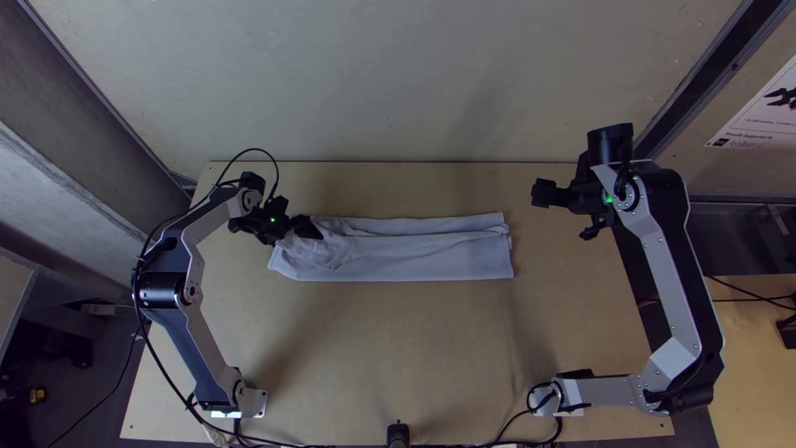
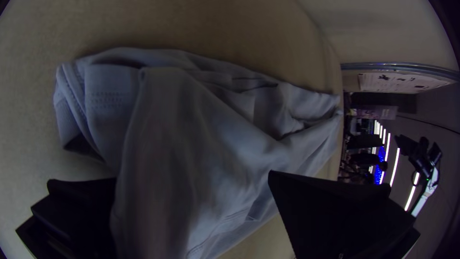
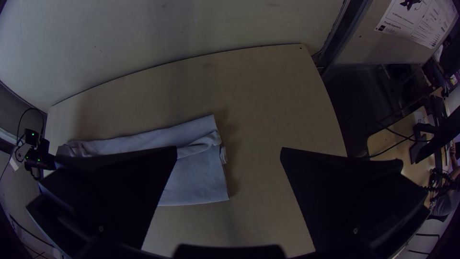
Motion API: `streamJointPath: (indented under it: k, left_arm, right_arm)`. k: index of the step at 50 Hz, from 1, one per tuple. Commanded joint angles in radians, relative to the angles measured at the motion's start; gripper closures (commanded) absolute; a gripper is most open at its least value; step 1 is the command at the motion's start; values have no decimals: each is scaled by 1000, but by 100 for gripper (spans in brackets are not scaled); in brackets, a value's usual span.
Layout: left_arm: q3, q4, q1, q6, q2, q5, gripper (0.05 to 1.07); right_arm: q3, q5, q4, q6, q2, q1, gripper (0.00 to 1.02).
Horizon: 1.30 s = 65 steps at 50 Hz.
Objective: Fold the t-shirt
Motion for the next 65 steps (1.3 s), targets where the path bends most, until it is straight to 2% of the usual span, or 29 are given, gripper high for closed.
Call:
streamJointPath:
  k: [1, 4, 7, 8, 12, 20, 29, 44, 54, 65]
  left_arm:
    - [-75, 34, -43, -30, 50, -110, 24]
    - [-95, 74, -58, -38, 37, -142, 51]
    - [-107, 105, -69, -44, 24, -156, 93]
    - [-109, 110, -72, -44, 23, -156, 100]
    - [-116, 108, -81, -43, 23, -159, 105]
    - [-115, 97, -74, -66, 18, -208, 105]
    - [-87, 65, -11, -15, -32, -289, 105]
    - [83, -99, 196, 237, -38, -411, 105]
    - [206, -134, 343, 411, -8, -533, 105]
    - [365, -165, 448, 543, 24, -638, 105]
  right_arm:
    - [-19, -4, 0, 15, -21, 7, 4]
    - [-16, -4, 0, 17, -21, 7, 4]
    - [-14, -4, 0, 17, -23, 7, 4]
    - [-13, -4, 0, 17, -23, 7, 4]
    - [-14, -4, 0, 21, -24, 7, 4]
    - [-16, -4, 0, 21, -29, 7, 4]
    - [-16, -2, 0, 20, -29, 7, 4]
    - [-23, -2, 1, 20, -26, 7, 4]
    - [-34, -4, 23, 20, -24, 7, 4]
    - [-69, -2, 56, 21, -23, 7, 4]
